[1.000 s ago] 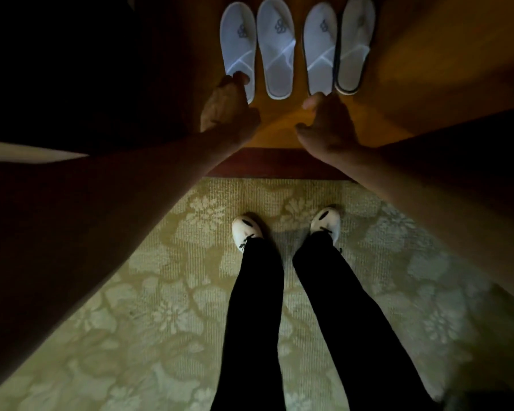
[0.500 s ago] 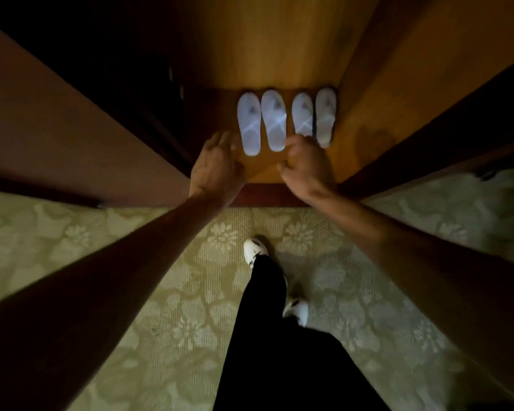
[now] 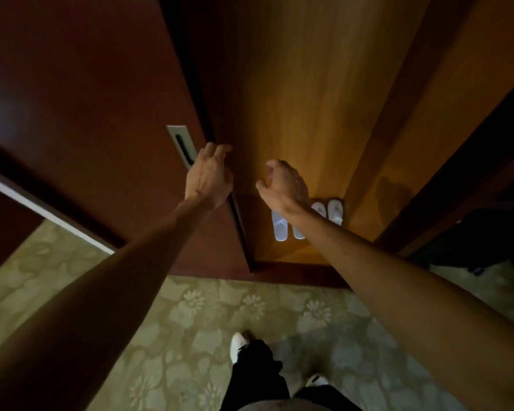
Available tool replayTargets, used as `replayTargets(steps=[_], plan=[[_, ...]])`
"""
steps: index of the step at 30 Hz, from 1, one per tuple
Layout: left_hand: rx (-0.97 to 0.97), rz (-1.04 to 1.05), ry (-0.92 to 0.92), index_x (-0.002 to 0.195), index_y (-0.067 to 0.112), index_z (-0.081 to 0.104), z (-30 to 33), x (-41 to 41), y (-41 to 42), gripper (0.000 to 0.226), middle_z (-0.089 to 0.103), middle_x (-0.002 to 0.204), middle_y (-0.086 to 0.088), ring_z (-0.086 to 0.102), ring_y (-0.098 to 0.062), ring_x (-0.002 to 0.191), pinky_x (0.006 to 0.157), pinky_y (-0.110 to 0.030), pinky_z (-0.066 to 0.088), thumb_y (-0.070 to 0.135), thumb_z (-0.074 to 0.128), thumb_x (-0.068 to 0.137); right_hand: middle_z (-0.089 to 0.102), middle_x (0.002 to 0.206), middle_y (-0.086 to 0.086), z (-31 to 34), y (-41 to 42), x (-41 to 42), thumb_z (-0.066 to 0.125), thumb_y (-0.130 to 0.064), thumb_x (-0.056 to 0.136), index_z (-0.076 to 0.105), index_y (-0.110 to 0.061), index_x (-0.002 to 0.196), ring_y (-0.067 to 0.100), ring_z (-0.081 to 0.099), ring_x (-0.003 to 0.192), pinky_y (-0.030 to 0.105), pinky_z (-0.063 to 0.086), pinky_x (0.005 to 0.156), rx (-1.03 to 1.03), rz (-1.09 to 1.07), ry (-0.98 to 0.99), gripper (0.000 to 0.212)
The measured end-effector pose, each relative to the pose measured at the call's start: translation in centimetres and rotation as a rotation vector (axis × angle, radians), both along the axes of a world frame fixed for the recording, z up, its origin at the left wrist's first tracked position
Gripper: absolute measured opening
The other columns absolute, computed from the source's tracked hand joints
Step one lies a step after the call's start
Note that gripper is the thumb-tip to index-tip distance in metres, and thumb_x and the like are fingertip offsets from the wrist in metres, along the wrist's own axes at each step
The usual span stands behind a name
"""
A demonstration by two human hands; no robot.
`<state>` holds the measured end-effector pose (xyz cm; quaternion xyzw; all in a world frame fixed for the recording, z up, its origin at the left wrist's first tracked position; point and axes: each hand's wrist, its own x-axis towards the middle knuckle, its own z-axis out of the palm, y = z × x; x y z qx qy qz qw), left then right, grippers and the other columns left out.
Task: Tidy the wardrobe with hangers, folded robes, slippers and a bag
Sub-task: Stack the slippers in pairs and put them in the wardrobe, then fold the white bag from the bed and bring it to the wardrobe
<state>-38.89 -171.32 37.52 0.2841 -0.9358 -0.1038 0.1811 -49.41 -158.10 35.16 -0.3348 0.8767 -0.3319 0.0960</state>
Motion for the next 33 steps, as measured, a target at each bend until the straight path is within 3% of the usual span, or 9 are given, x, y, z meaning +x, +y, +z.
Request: replayTargets(steps=[5,8,11,15,19,24,28,31,33], plan=[[-0.721,-0.201,-0.410,0.138,0.021,0.055,4.9,3.1,-4.2,0.059,0.043,0.142,-0.005,0.043,-0.027,0.124,0.105,-0.044,0.035,0.032,0.069,0.082,0.063,0.126,-0.001,3.9,-4.8,2.9,0.065,-0.037,0.091,0.052,-0.022,0.136,0.022,0.059,0.119,0.039,0.049,0.096,0.024,0.050,-0.023,0.049],[-0.882,-0.316,-0.528,0.144,0.016,0.047,7.2,3.9,-6.7,0.054,0.035,0.152,-0.008,0.039,-0.027,0.132,0.105,-0.042,0.034,0.027,0.051,0.091,0.062,0.128,0.004,4.3,-8.7,4.7,0.068,-0.045,0.088,0.051,-0.018,0.137,0.027,0.060,0.117,0.037,0.051,0.089,0.088,0.062,0.003,0.059],[-1.041,-0.407,-0.536,0.147,0.022,0.041,8.7,4.7,-9.7,0.055,0.033,0.155,-0.005,0.039,-0.022,0.133,0.104,-0.036,0.035,0.024,0.054,0.094,0.064,0.118,0.008,4.0,-12.5,7.0,0.064,-0.053,0.089,0.056,-0.012,0.126,0.029,0.064,0.104,0.033,0.047,0.075,0.086,0.039,0.073,0.056],[-1.033,-0.558,-0.488,0.141,0.026,0.049,9.4,4.7,-11.9,0.062,0.047,0.141,-0.001,0.048,-0.019,0.118,0.094,-0.033,0.041,0.027,0.072,0.083,0.064,0.113,0.013,2.4,-14.7,8.0,0.049,-0.056,0.094,0.058,-0.004,0.123,0.029,0.064,0.094,0.029,0.037,0.069,0.042,-0.159,0.172,0.061],[-1.064,-0.691,-0.385,0.138,0.023,0.051,8.8,3.6,-13.1,0.053,0.049,0.139,-0.003,0.051,-0.020,0.119,0.097,-0.035,0.041,0.021,0.067,0.087,0.069,0.093,0.007,0.5,-16.1,7.2,0.019,-0.066,0.088,0.065,-0.013,0.101,0.021,0.064,0.074,0.026,0.031,0.059,0.220,-0.194,0.354,0.072],[-1.047,-0.803,-0.332,0.122,0.022,0.066,7.8,1.9,-13.7,0.038,0.057,0.129,-0.001,0.056,-0.020,0.112,0.092,-0.034,0.043,0.024,0.072,0.084,0.069,0.086,0.004,1.1,-15.8,6.4,0.058,-0.054,0.084,0.066,-0.014,0.096,0.021,0.064,0.068,0.029,0.050,0.060,0.135,-0.184,0.401,0.042],[-1.071,-0.889,-0.334,0.099,0.028,0.076,8.0,1.0,-13.0,0.023,0.065,0.114,0.006,0.061,-0.013,0.102,0.085,-0.029,0.043,0.032,0.076,0.077,0.069,0.076,0.003,0.3,-15.1,5.3,0.065,-0.058,0.076,0.067,-0.014,0.083,0.018,0.062,0.058,0.025,0.047,0.052,0.125,-0.166,0.475,0.044],[-1.094,-0.898,-0.325,0.100,0.033,0.076,8.0,0.5,-12.1,0.021,0.063,0.121,0.011,0.060,-0.010,0.108,0.088,-0.026,0.043,0.035,0.072,0.080,0.066,0.064,0.004,0.2,-14.0,4.5,0.081,-0.051,0.068,0.066,-0.012,0.070,0.017,0.059,0.047,0.022,0.043,0.044,0.067,-0.146,0.622,0.042],[-1.065,-0.907,-0.325,0.104,0.032,0.075,8.0,0.1,-11.1,0.021,0.059,0.127,0.010,0.057,-0.011,0.113,0.091,-0.027,0.043,0.032,0.069,0.084,0.068,0.069,0.004,-0.1,-13.4,3.8,0.073,-0.055,0.073,0.066,-0.013,0.073,0.017,0.062,0.053,0.026,0.049,0.046,0.089,-0.136,0.612,0.042]])
